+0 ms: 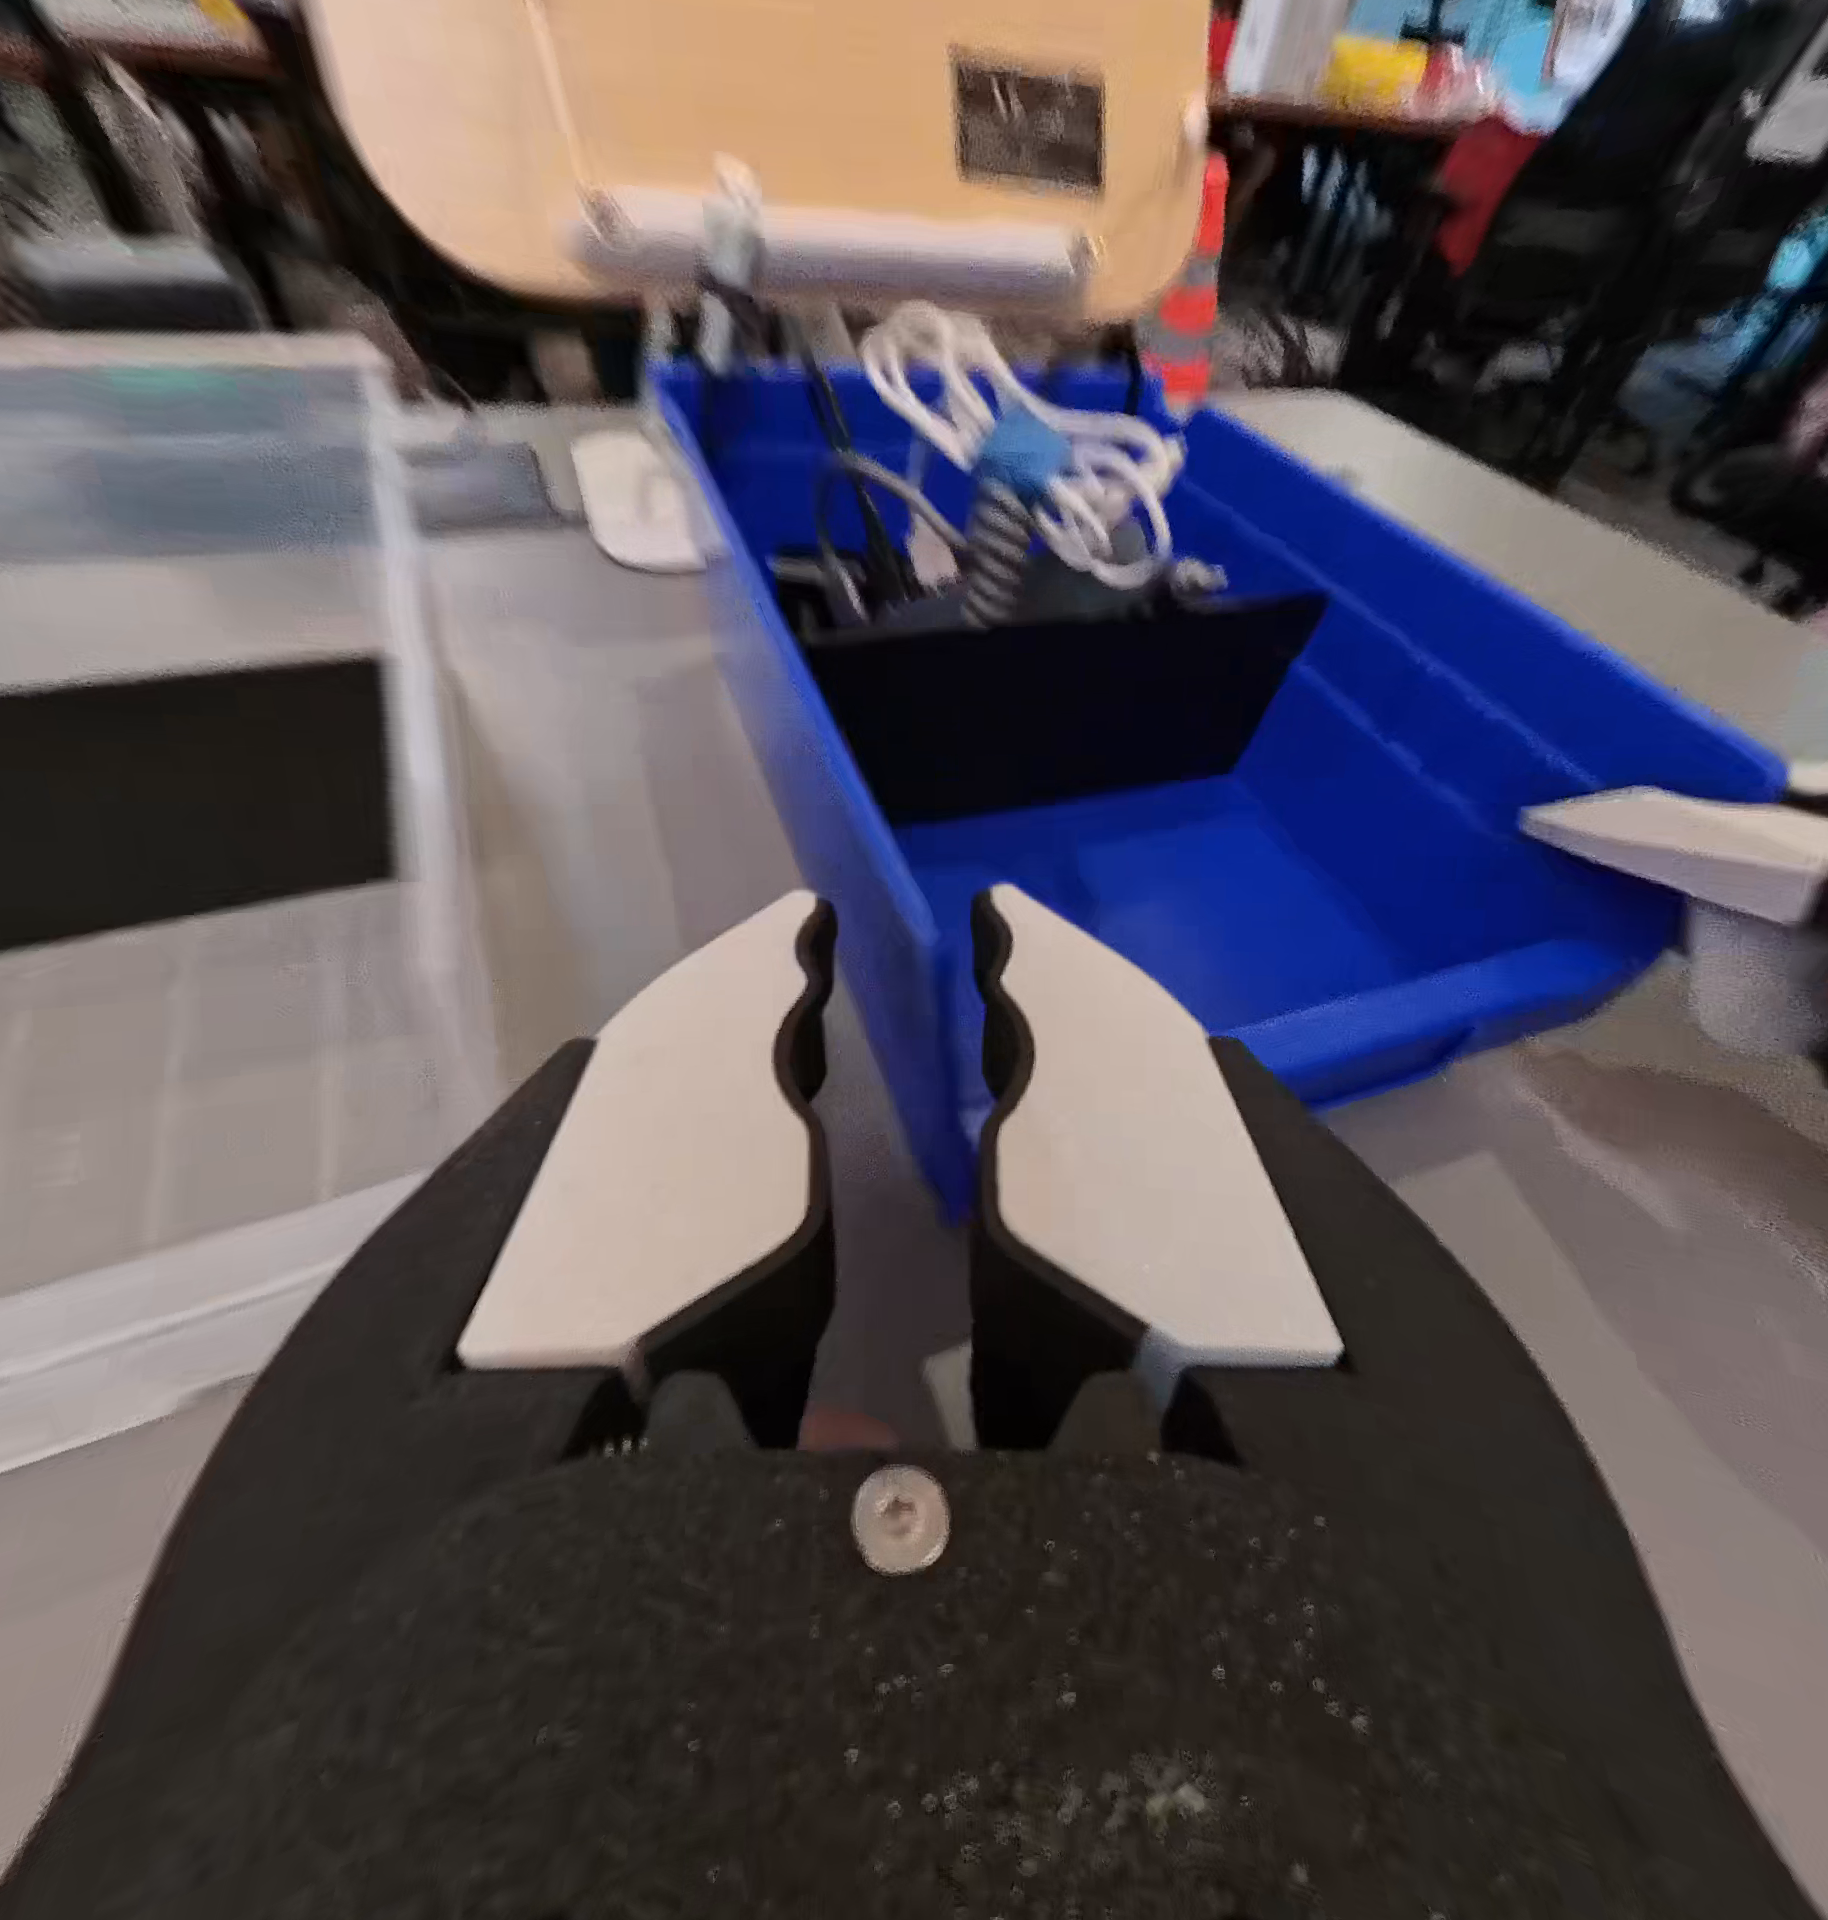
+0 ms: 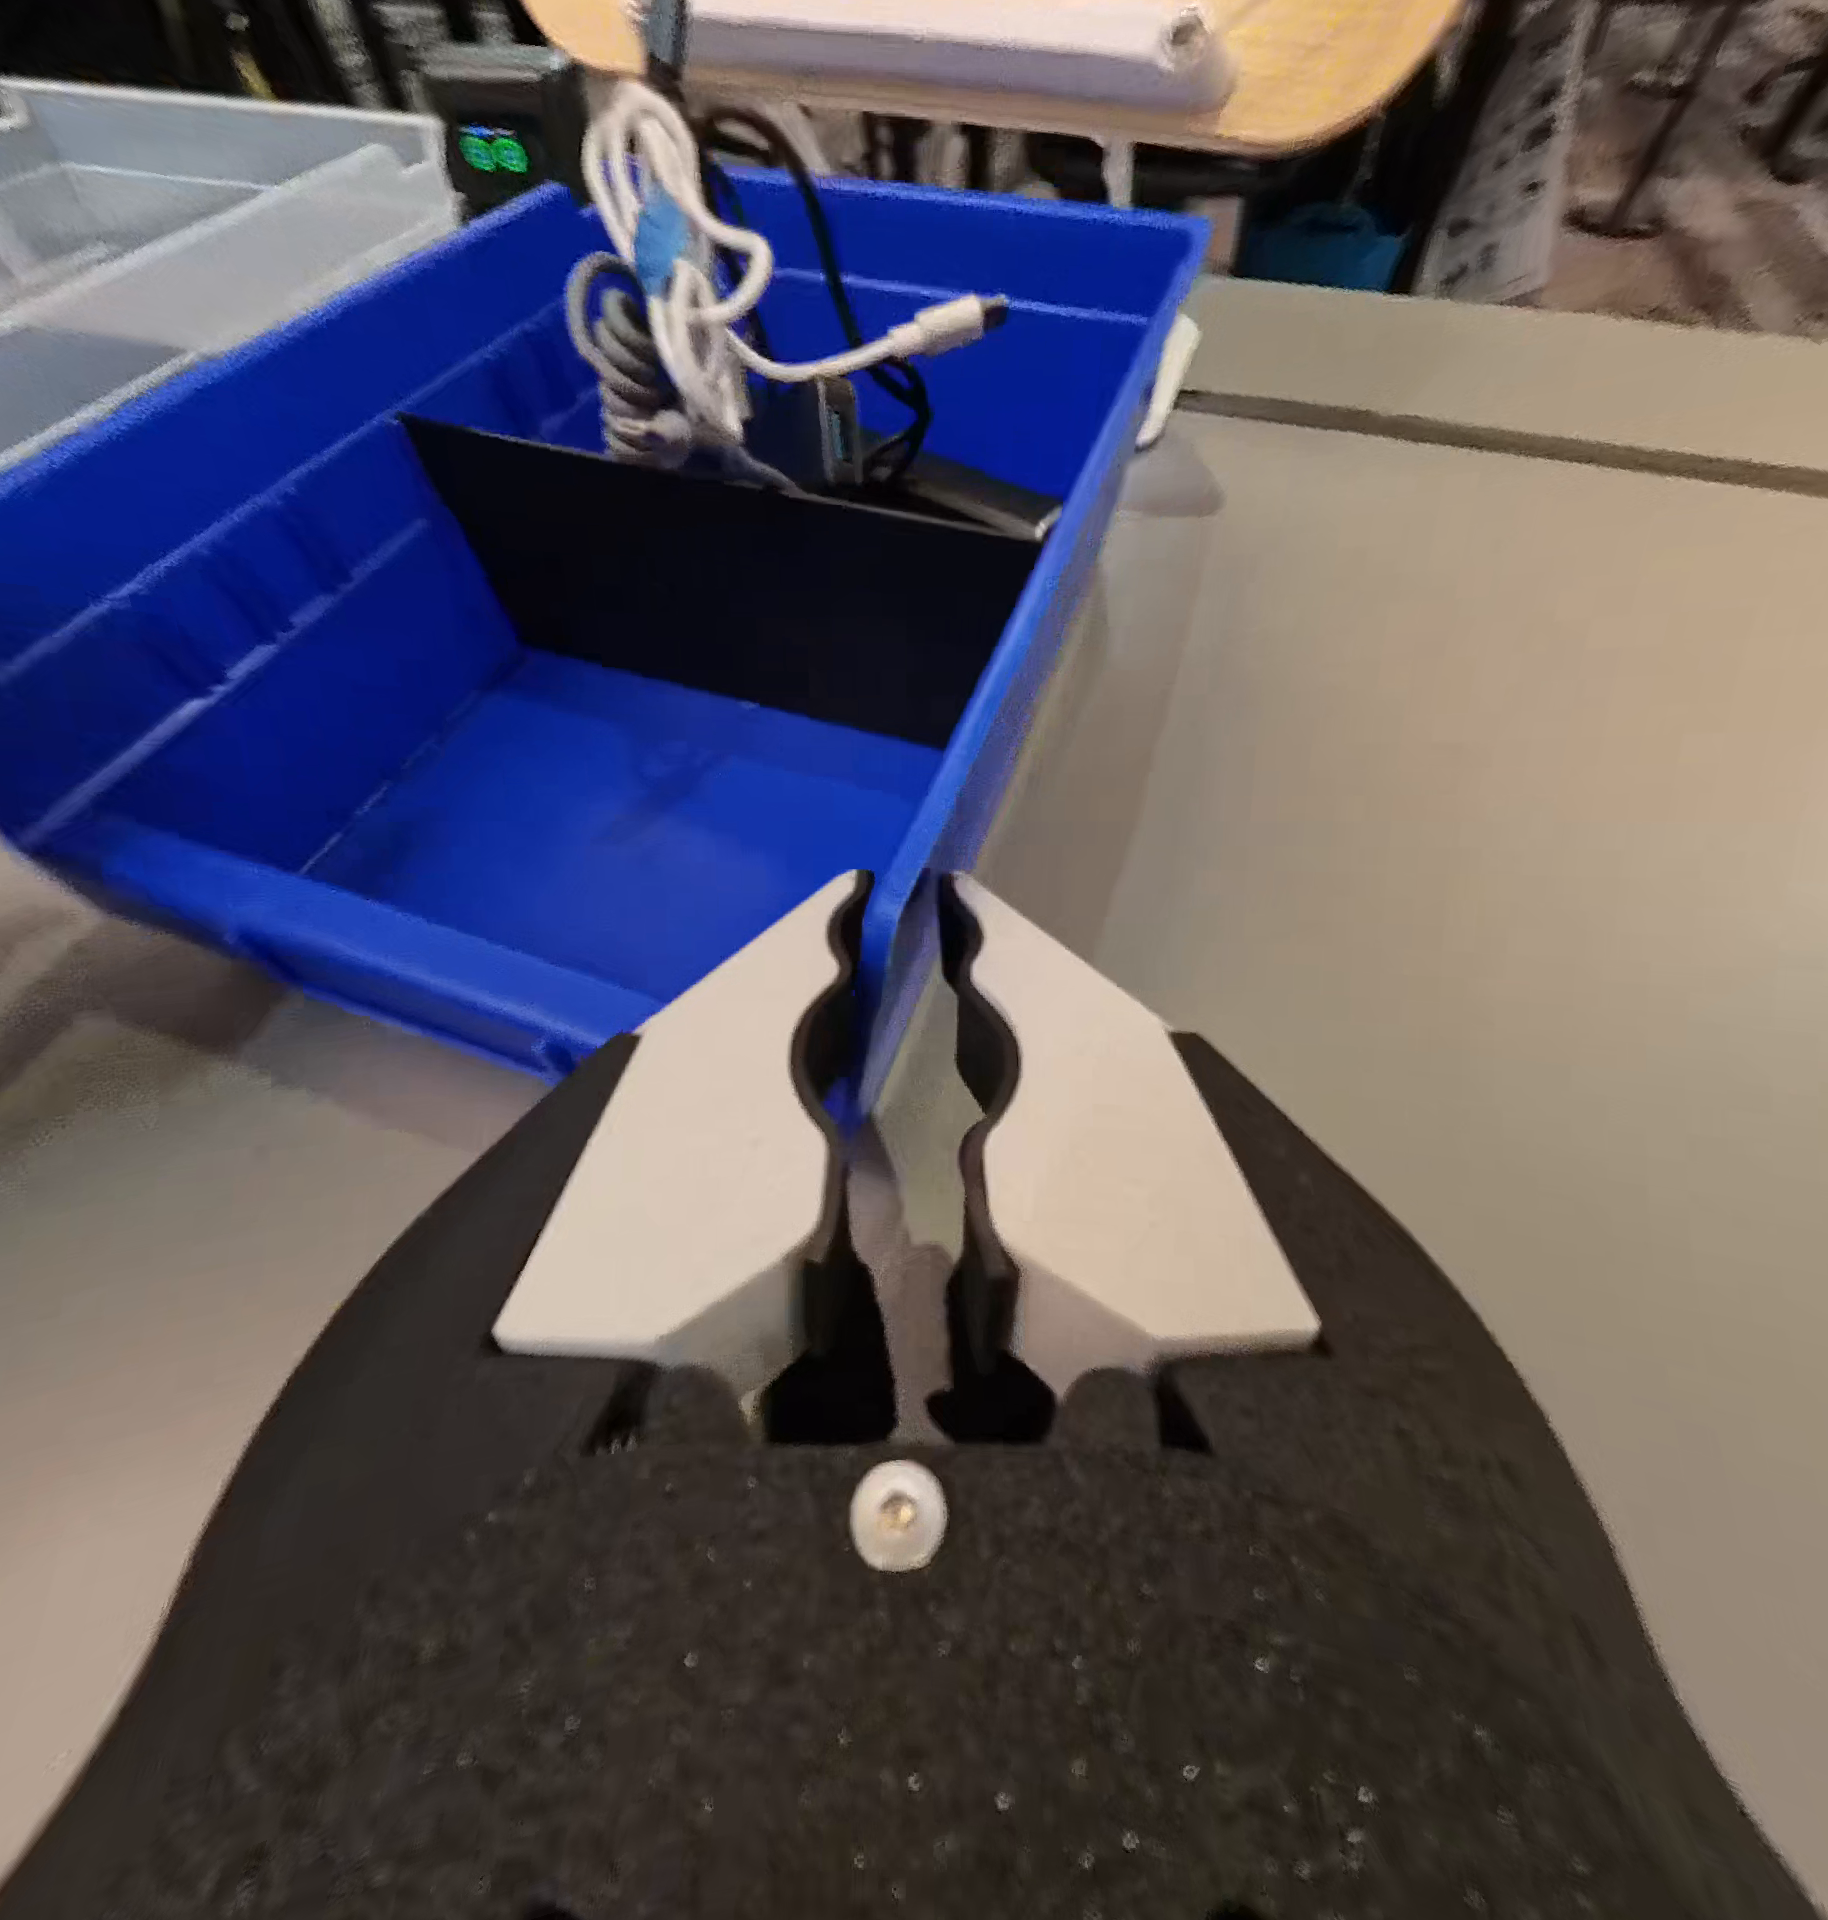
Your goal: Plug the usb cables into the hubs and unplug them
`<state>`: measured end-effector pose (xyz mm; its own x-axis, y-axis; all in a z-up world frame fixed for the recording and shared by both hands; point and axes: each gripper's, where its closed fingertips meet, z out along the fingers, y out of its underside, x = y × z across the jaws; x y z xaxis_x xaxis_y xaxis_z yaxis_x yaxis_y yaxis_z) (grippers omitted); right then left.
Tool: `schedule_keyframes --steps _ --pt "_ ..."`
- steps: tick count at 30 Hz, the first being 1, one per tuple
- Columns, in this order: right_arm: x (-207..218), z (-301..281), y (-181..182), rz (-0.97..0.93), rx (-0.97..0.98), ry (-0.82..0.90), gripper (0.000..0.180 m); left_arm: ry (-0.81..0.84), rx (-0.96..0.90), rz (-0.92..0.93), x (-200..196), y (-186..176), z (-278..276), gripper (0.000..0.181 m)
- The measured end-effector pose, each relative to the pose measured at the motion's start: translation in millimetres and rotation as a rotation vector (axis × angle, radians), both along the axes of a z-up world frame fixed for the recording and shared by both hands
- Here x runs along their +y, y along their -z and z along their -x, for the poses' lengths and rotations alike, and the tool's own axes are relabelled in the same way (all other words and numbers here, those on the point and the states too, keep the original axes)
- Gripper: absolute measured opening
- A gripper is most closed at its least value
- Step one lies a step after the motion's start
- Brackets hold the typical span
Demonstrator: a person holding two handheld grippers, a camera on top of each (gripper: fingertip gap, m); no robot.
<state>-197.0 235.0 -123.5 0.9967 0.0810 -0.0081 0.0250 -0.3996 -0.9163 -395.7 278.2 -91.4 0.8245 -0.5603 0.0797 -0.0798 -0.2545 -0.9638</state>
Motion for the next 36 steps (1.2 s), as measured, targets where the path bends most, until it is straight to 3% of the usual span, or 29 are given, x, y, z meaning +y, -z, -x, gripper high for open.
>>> schedule_keyframes --steps 1,3,5,9,11,14,17,22,26,27,28,29,31,36 --pt "-3.7 -1.5 -7.3 -0.023 -0.001 -0.028 0.016 -0.088 -0.017 -0.078 5.3 -18.6 23.5 0.027" --pt "-12.2 -6.7 -20.5 -0.063 -0.006 -0.067 0.026 -0.278 -0.082 -0.248 13.5 -63.9 88.6 0.001" --pt "-19.9 -11.8 -44.7 -0.166 0.024 -0.073 0.020 -0.355 -0.155 -0.268 20.0 -87.3 153.7 0.011" --pt "-35.8 5.3 -86.4 -0.336 0.060 -0.136 0.017 -0.513 -0.150 -0.038 42.9 -42.9 269.7 0.043" --pt "-46.3 25.9 -95.4 -0.386 0.087 -0.172 0.012 -0.538 -0.059 0.023 53.1 -7.4 294.3 0.048" --pt "-69.9 82.8 -102.1 -0.390 0.230 -0.334 0.009 -0.426 -0.019 0.038 71.6 11.0 282.4 0.050" --pt "-87.3 135.6 -82.3 -0.330 0.184 -0.468 0.011 -0.310 -0.017 0.009 78.2 -2.4 251.9 0.049" --pt "-103.3 185.0 -40.6 -0.215 0.054 -0.611 0.013 -0.383 0.188 0.031 91.4 15.1 255.2 0.048" --pt "-109.7 194.1 -30.9 -0.185 0.014 -0.651 0.013 -0.397 0.180 0.061 100.4 33.8 258.0 0.049" --pt "-110.3 194.6 -28.1 -0.172 0.012 -0.657 0.013 -0.401 0.166 0.052 101.2 33.6 258.3 0.038" --pt "-110.3 194.3 -26.1 -0.159 0.015 -0.659 0.014 -0.386 0.141 0.045 100.6 31.9 256.8 0.012" --pt "-109.2 192.5 -24.9 -0.152 0.018 -0.651 0.014 -0.323 0.101 0.066 97.6 31.6 250.1 0.003" --pt "-106.0 187.6 -23.0 -0.140 0.021 -0.637 0.014 -0.233 0.037 0.140 88.8 34.1 240.9 0.005" --pt "-92.7 178.2 -9.5 -0.024 0.130 -0.575 0.026 -0.320 0.110 0.247 37.4 36.2 251.9 0.003"
